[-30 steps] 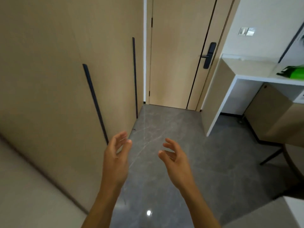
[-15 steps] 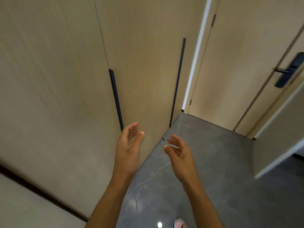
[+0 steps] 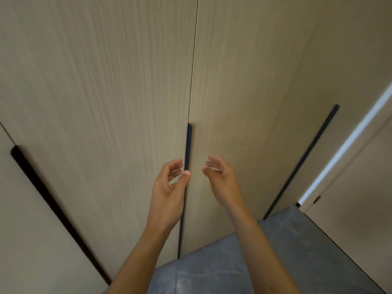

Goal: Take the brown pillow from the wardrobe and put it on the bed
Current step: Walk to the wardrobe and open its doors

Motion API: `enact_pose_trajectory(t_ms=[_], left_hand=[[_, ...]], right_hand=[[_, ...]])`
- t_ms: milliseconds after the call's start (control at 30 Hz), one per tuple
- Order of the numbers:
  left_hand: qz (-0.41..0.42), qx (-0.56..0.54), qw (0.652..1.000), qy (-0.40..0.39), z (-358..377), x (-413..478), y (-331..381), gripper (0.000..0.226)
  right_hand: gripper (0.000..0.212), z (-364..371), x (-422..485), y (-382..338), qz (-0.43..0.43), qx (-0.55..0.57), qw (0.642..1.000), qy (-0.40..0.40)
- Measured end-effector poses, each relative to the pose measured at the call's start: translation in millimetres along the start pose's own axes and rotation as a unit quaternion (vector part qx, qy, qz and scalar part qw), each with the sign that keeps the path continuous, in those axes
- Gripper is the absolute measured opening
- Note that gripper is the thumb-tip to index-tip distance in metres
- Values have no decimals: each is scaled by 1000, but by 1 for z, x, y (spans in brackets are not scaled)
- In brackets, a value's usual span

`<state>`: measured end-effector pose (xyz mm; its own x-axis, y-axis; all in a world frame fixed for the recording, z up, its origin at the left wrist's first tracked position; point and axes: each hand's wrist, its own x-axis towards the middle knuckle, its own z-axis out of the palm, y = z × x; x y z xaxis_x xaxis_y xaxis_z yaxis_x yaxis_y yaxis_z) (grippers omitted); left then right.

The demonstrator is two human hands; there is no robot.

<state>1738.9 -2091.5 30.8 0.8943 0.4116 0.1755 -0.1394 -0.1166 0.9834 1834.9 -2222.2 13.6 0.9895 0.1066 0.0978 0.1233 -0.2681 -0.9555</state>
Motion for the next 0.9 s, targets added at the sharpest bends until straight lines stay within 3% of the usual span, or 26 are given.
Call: enact_pose_trajectory(t_ms=[333,500,767,900], left_hand=[[14,-11,998,68,-5,52,10,34],[33,3,996,79,-3,60,9,33],[45,31,997,54,19,64,6,34],[53,26,998,37,33,72,10,34]], right_hand=[[59,28,119,-34,-88,-137,985,-60],[70,49,148,-31,-81,-202,972,-86],[66,54,151,-21,-67,-203,974,-73],[50,37,135,-15,-75,-180,979,-68]])
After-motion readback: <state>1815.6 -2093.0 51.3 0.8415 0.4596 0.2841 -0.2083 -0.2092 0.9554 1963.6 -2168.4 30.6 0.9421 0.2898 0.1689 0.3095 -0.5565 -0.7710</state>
